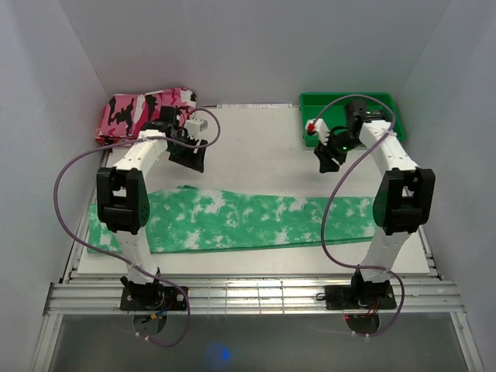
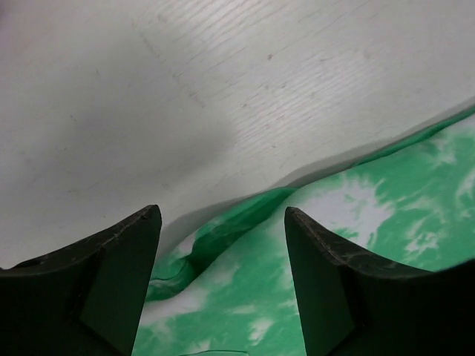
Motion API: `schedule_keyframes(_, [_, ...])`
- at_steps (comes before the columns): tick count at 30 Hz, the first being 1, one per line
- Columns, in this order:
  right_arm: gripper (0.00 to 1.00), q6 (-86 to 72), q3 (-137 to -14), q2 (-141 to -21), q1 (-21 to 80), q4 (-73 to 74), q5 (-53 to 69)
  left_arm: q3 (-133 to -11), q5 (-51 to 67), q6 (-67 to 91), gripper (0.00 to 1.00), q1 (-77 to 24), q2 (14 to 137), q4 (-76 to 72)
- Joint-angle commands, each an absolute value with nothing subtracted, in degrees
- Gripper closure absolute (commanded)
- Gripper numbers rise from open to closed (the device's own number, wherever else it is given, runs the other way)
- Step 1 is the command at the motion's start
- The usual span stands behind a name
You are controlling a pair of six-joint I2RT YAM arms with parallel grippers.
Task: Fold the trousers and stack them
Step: Fold the trousers
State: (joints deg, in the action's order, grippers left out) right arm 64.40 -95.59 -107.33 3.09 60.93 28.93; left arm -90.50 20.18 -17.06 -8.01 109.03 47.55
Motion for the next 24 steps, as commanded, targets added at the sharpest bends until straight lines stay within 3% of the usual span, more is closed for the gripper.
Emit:
schedule_keyframes(1, [0.42, 54.9, -94.0, -109.0, 11.2, 51.6, 31.4, -92.5, 14.7, -17.6, 0.23, -8.1, 110.7, 52.3])
schedule_keyframes(9, [0.38, 49.7, -102.3, -117.2, 23.0, 48.3, 33.0, -87.6, 8.8, -19.0, 0.27, -4.5, 112.3, 52.0])
schedule_keyframes(11, [0.37, 47.6, -104.4, -118.6, 23.8, 47.2, 34.8, -87.0, 9.2, -19.9, 0.32, -4.1, 113.1, 51.9])
schedule_keyframes(13, [0.37, 46.0, -106.0, -119.7, 24.9, 46.4, 36.3, -86.4, 11.5, -20.5, 0.4, -4.1, 113.5, 52.0])
schedule_keyframes(16, [0.36, 42.8, -108.9, -121.6, 26.5, 44.7, 38.8, -85.7, 14.1, -20.6, 0.6, -4.1, 114.3, 52.7])
schedule_keyframes(21, [0.29, 36.9, -111.3, -126.4, 31.4, 38.5, 44.3, -85.0, 19.5, -19.4, 0.99, -4.1, 113.0, 52.6])
schedule_keyframes(24, [0.3, 27.6, -110.0, -128.8, 33.3, 28.5, 48.6, -84.6, 25.6, -16.8, 1.0, -4.0, 109.3, 50.7])
